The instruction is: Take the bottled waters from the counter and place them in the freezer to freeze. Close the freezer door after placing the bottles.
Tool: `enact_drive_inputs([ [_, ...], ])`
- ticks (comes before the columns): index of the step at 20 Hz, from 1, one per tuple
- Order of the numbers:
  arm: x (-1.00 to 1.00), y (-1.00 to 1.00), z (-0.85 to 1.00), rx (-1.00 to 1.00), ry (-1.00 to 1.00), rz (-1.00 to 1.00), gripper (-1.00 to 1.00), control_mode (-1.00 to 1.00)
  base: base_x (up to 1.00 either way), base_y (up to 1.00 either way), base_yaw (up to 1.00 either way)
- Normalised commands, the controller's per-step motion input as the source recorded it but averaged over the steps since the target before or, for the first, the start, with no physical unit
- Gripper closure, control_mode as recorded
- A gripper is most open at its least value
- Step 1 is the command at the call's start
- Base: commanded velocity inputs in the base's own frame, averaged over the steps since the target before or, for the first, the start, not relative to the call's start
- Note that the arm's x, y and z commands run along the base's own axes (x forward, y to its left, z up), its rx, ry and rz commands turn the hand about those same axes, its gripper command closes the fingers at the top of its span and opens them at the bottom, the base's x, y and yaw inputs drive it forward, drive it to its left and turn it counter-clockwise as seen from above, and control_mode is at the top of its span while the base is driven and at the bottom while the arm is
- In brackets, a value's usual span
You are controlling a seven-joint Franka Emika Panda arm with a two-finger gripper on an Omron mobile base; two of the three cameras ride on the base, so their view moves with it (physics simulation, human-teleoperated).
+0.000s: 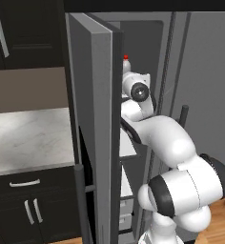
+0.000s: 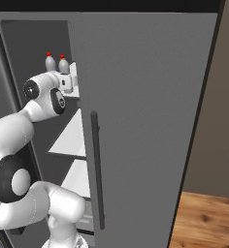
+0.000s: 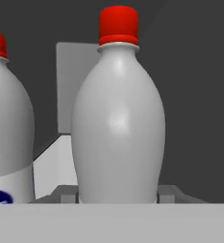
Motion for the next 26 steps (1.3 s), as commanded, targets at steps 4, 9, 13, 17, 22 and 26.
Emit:
enact_drive_inputs([
  [4,0.0,0.0,0.0,0.01,-0.01,0.0,-1.0,-1.0,0.0,0.0,0.0],
  [9,0.0,0.0,0.0,0.0,0.0,0.0,-1.0,-1.0,0.0,0.0,0.0],
  [13,-0.08,0.0,0.0,0.0,0.0,0.0,-1.0,-1.0,0.0,0.0,0.0],
  [17,-0.36,0.0,0.0,0.0,0.0,-0.02,-1.0,-1.0,0.0,0.0,0.0],
  [22,-0.89,0.0,0.0,0.0,-0.02,-0.11,-1.0,-1.0,0.0,0.0,0.0],
  [26,-1.0,0.02,0.0,0.0,-0.08,-0.16,-1.0,-1.0,0.0,0.0,0.0],
])
